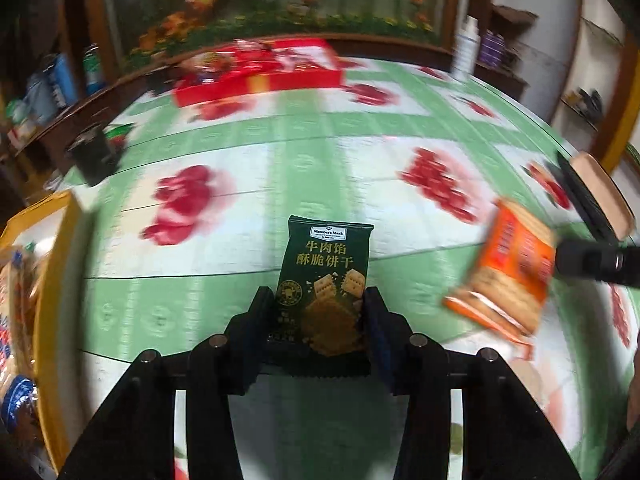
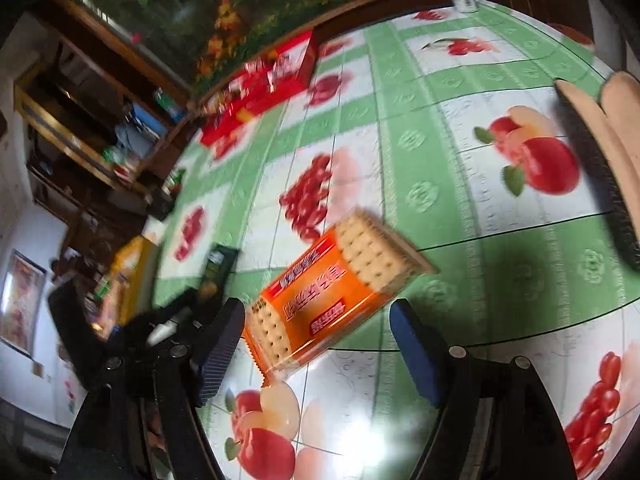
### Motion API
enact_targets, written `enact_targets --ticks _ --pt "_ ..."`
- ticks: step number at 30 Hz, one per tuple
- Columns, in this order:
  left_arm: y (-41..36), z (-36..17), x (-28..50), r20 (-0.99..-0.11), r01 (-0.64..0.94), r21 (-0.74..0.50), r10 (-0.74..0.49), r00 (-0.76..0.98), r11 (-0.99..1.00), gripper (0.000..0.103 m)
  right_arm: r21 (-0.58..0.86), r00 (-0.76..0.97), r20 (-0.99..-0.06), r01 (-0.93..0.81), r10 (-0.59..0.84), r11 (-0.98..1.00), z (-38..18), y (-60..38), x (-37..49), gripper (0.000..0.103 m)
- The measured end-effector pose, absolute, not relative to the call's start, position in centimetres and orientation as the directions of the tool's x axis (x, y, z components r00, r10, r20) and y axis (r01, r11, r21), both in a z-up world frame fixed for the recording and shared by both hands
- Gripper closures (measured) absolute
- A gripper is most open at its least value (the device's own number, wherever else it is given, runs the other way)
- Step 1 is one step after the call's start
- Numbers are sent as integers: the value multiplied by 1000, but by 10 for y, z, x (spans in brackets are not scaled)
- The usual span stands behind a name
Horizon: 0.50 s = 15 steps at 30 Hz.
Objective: Organize snacks
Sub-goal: 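Grasp green beef cracker pack with left tool while right grasps orange soda cracker pack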
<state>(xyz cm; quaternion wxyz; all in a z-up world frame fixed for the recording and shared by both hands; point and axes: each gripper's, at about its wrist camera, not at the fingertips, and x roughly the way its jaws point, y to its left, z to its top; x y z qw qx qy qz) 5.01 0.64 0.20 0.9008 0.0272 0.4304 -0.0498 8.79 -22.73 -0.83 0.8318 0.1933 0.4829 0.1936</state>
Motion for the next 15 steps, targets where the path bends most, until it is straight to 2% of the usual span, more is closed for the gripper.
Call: enact_targets --ticks 6,10,15 --pt "20 3 53 -771 85 -30 -77 632 996 58 299 432 -834 -167 342 940 -8 -181 123 24" --pt "27 3 54 -771 56 -28 -57 634 998 58 139 449 -862 -239 236 961 -11 -148 146 24" --pt "26 2 57 -773 46 -1 -30 634 999 58 100 487 -842 -282 232 954 -7 -147 127 24"
